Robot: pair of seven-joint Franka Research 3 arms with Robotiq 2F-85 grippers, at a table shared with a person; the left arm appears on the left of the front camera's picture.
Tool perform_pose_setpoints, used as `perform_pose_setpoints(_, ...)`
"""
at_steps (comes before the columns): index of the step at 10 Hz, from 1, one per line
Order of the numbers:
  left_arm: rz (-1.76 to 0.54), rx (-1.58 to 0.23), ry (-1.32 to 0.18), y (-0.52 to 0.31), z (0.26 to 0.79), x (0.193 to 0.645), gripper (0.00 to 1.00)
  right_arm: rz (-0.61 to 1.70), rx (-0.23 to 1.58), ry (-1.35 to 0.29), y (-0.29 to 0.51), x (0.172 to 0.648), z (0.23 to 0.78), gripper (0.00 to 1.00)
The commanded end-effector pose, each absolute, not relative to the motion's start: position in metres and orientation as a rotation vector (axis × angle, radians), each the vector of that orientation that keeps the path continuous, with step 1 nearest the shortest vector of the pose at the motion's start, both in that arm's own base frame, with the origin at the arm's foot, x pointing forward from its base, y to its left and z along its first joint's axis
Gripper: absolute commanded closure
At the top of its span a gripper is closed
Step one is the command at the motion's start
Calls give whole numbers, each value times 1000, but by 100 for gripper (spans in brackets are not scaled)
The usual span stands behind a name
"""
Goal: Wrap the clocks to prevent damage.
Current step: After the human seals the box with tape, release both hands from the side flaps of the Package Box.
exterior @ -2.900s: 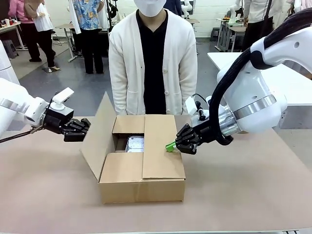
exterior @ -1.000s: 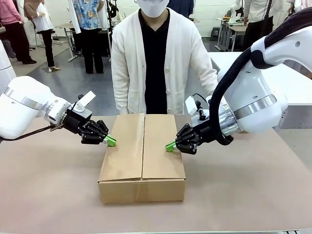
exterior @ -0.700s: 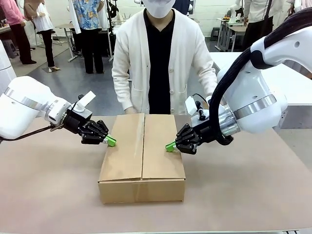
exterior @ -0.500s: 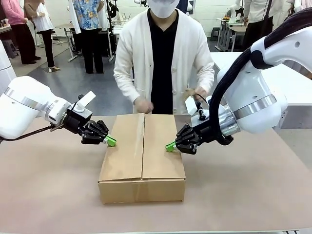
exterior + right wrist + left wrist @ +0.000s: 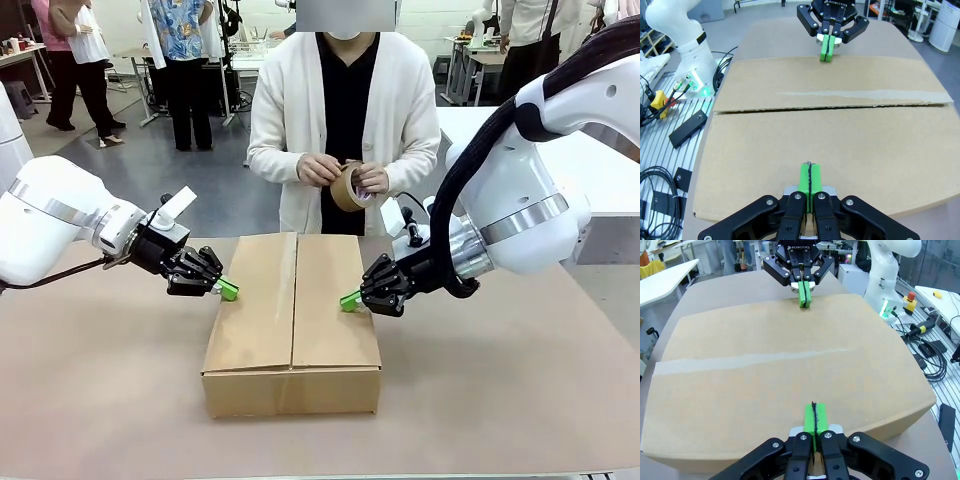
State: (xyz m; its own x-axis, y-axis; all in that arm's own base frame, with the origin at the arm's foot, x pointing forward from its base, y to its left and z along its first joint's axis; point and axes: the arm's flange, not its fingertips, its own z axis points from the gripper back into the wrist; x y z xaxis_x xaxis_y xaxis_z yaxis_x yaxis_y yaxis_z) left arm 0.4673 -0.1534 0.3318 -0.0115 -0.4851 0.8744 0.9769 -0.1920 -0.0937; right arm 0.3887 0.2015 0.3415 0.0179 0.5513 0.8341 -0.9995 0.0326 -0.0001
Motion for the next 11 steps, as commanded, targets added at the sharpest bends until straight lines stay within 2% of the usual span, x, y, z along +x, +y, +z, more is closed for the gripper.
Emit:
perform_pose_setpoints(1, -1518, -983, -697, -153, 326, 467, 100, 1398, 751, -767, 202, 388, 336, 99)
perform_pose_setpoints(11, -1518, -983, -697, -153, 326, 467, 100, 1398, 751, -767, 202, 388, 336, 99)
